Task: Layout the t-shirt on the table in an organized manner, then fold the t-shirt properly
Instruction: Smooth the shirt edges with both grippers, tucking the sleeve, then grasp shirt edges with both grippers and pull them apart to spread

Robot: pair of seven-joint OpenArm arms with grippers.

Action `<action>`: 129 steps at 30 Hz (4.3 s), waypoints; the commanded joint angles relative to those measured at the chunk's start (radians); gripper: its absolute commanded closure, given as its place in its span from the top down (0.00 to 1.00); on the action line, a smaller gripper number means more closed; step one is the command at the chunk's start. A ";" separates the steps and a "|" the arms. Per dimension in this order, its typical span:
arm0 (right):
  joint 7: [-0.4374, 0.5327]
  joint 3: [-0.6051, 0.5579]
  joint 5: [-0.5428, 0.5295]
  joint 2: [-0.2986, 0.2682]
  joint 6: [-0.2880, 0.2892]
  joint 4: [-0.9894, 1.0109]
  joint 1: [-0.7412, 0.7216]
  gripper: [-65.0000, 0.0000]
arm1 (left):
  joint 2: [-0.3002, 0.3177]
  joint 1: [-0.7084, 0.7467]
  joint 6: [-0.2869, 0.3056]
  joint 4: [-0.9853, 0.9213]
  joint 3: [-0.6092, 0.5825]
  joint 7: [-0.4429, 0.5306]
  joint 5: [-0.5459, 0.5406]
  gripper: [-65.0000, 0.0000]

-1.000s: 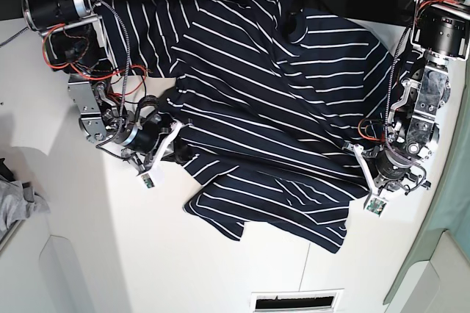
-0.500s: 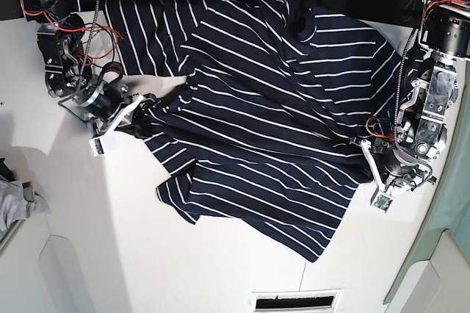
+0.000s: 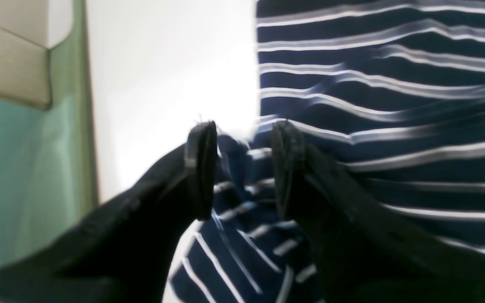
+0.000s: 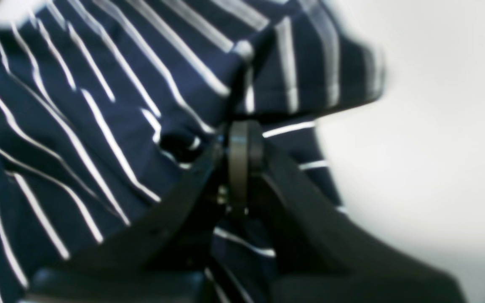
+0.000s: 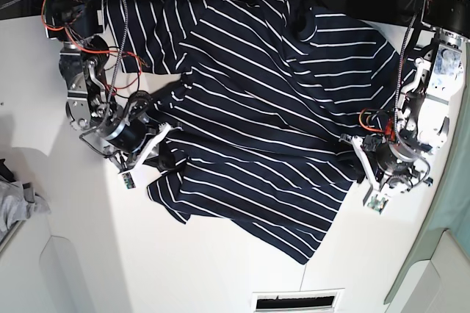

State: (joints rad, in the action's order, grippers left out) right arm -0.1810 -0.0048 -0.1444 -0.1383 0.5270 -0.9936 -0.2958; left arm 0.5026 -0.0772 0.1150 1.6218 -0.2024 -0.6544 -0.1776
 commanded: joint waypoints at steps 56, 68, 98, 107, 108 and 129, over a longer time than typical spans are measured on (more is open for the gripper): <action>0.066 0.051 -0.154 -0.140 -0.143 -0.329 0.147 0.21 | -0.030 -0.297 0.024 -0.413 -0.130 -0.005 0.057 0.16; 0.010 0.050 -0.139 0.011 -0.190 0.095 -0.172 0.63 | 0.005 -0.241 0.028 -0.345 -0.130 -0.052 0.015 0.17; 0.133 0.050 0.025 0.039 0.045 0.333 -0.245 0.00 | 0.044 0.146 -0.021 -0.092 -0.077 -0.018 0.068 0.00; 0.117 0.051 0.024 -0.131 0.037 0.055 -0.247 0.00 | 0.049 0.130 0.293 -0.099 -0.077 0.082 0.066 0.00; 0.117 0.051 0.018 -0.154 0.037 0.040 -0.247 0.00 | 0.049 0.115 0.293 -0.100 -0.077 0.096 0.066 0.00; -0.023 0.061 -0.185 -0.163 0.017 0.001 -0.176 0.48 | 0.069 -0.084 0.140 -0.146 -0.196 0.073 -0.002 0.00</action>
State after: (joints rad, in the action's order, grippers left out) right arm -0.2207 0.0521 -0.3168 -0.2981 0.5388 -0.9764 -0.4534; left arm 0.5579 -0.1463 0.2520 1.4578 -0.4049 -0.5930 -0.1795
